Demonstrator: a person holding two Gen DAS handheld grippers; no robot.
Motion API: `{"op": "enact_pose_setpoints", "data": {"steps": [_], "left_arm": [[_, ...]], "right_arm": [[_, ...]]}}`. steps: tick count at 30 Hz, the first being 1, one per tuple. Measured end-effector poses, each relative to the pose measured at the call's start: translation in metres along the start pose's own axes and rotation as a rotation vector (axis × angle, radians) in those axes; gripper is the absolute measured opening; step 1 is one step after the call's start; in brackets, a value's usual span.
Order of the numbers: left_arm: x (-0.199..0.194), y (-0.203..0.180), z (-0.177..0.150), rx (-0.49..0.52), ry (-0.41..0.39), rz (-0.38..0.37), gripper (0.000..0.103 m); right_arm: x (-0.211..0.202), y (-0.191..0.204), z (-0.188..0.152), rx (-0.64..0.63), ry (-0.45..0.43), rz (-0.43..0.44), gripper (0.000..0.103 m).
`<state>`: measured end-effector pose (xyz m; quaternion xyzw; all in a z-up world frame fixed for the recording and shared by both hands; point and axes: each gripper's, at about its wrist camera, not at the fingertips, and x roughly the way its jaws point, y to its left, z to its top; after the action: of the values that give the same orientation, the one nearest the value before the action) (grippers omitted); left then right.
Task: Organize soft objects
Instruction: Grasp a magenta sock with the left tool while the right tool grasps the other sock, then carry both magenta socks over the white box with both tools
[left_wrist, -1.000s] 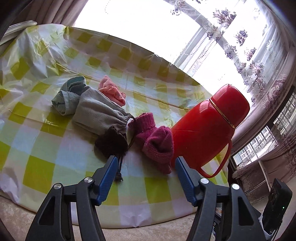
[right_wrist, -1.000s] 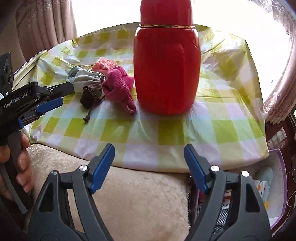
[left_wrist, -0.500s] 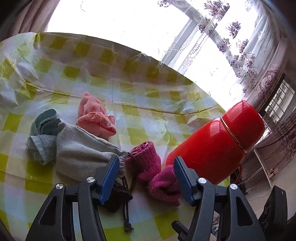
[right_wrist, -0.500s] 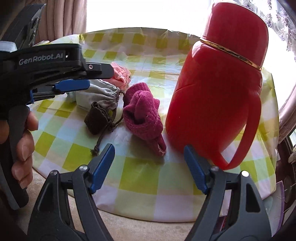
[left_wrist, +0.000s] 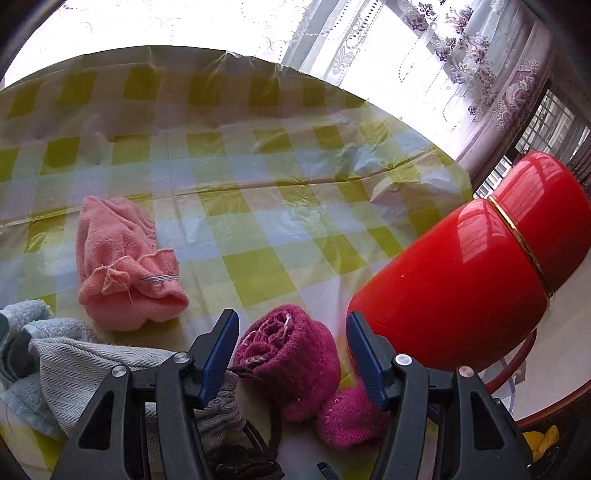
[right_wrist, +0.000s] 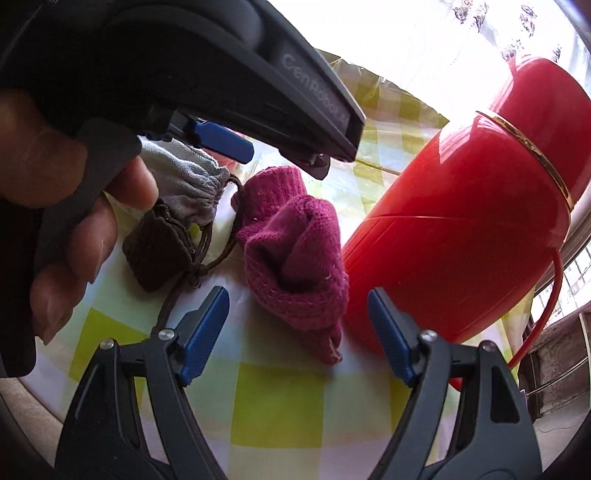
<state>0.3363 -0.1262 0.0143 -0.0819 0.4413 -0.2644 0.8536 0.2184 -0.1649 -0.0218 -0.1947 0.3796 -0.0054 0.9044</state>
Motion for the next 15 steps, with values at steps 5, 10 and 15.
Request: {"op": "enact_pose_setpoints", "data": {"steps": [5, 10, 15], "left_arm": [[0.018, -0.008, -0.001, 0.066, 0.063, 0.007, 0.039], [0.017, -0.012, -0.009, 0.087, 0.077, -0.014, 0.023], [0.004, -0.016, -0.019, 0.084, 0.064, -0.041, 0.018]], "right_arm": [[0.012, 0.004, 0.003, 0.002, 0.017, -0.028, 0.079], [0.027, 0.012, 0.004, -0.005, 0.06, -0.005, 0.064], [0.017, 0.007, 0.004, 0.017, 0.029, 0.049, 0.043]]}}
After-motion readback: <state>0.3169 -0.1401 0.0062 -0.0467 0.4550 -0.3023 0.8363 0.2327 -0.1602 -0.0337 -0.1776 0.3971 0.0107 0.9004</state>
